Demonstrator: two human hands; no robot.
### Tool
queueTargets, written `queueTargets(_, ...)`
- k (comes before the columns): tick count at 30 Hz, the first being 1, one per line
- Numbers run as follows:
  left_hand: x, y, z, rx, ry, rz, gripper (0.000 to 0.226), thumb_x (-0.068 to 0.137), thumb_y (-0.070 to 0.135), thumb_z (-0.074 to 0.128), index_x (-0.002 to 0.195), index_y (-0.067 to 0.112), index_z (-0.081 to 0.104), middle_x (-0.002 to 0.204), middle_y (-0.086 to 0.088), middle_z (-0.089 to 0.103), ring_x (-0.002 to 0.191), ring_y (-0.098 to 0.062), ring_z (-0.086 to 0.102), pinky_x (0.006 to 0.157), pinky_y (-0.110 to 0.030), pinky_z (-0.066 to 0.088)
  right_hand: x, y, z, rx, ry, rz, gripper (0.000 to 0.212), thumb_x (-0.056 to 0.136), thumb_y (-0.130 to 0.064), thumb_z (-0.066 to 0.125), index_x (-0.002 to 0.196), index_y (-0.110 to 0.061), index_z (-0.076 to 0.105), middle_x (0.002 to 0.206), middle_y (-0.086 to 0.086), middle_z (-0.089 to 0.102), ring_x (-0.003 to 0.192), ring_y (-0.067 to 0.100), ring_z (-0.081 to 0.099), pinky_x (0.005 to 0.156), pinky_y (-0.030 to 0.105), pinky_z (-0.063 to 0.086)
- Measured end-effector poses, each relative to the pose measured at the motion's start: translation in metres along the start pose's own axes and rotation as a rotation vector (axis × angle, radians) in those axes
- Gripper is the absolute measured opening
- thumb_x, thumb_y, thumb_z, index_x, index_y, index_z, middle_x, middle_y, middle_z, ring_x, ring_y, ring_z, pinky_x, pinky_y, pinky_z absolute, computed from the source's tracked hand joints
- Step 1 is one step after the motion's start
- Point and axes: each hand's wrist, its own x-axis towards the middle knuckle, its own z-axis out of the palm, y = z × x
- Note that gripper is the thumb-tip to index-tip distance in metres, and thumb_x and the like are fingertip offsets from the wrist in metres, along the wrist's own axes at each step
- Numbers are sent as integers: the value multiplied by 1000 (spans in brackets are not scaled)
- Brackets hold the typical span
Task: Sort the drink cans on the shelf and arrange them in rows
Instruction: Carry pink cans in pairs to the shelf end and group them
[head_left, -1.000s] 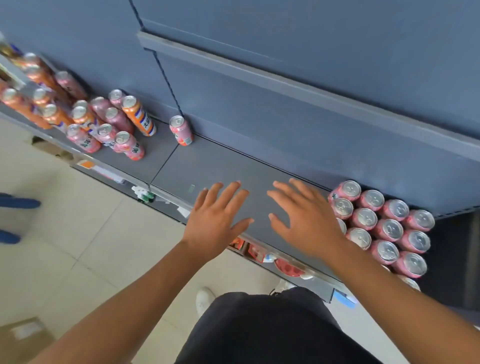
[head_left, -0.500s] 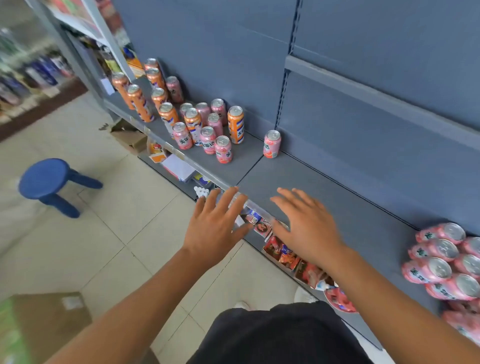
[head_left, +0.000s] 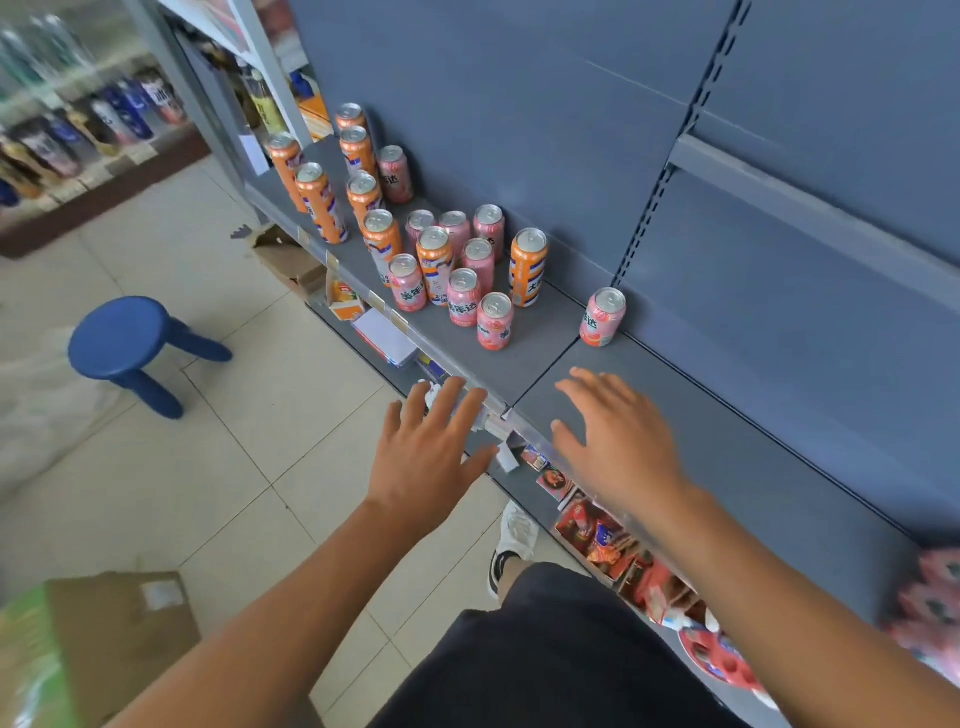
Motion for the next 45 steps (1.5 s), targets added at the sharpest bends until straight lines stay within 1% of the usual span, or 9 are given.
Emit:
queueTargets(6,75,-22,6,49,-105,-42,60,90,55,60,139,23,45,144,-6,49,127,-38,48,101,-53,45,71,26,12,15,-38,51,42,86,-29,67,124,-12,62,135,7,60,118,32,57,92,45,50)
queueTargets(10,122,-32,13,91,-198,-6,63,96,59,46,147,25,35,154,-4,39,138,-37,38,110,-53,38,111,46,18,5,-79,41,41,83,-26,70,121,-11,65,132,9,63,117,33,60,90,47,52)
queueTargets(20,198,-44,52,108,-401,121,66,100,59,37,154,25,22,160,-4,26,145,-36,26,116,-53,29,156,86,35,-23,-236,180,43,92,-34,57,131,-15,57,141,3,55,123,29,53,94,43,44)
queueTargets(24,223,-54,78,51,-445,116,67,97,58,46,150,22,26,157,-3,30,140,-35,34,110,-50,36,174,96,43,64,-270,387,49,93,-34,56,139,-19,48,134,5,57,118,32,53,90,42,43)
queueTargets(29,247,-67,111,-55,-530,-49,72,95,58,50,149,19,21,151,-2,36,133,-29,40,106,-45,42,203,109,62,254,-210,712,62,91,-32,60,144,-15,33,136,8,53,119,34,51,87,42,42)
queueTargets(32,258,-67,122,-117,-539,-34,77,94,54,56,150,19,18,151,-1,35,130,-27,44,103,-44,44,218,118,79,313,-168,803,71,89,-29,64,148,-17,26,142,5,46,121,34,51,84,40,40)
queueTargets(37,276,-62,135,-193,-560,-45,85,92,49,62,153,19,11,153,0,30,125,-28,53,91,-42,53,240,133,96,442,-153,945,83,88,-30,68,153,-22,16,146,4,48,128,32,50,96,43,42)
queueTargets(41,284,-57,146,-272,-563,-124,77,92,44,65,148,20,18,149,2,36,112,-31,62,76,-41,54,253,142,112,535,-75,1049,72,78,-40,77,136,-22,36,124,5,63,113,32,60,89,40,50)
queueTargets(45,293,-51,154,-398,-527,-217,67,86,33,73,137,24,30,139,3,45,105,-29,62,69,-39,51,258,145,125,656,17,1080,68,71,-41,84,121,-19,44,109,-2,61,98,23,60,82,34,51)
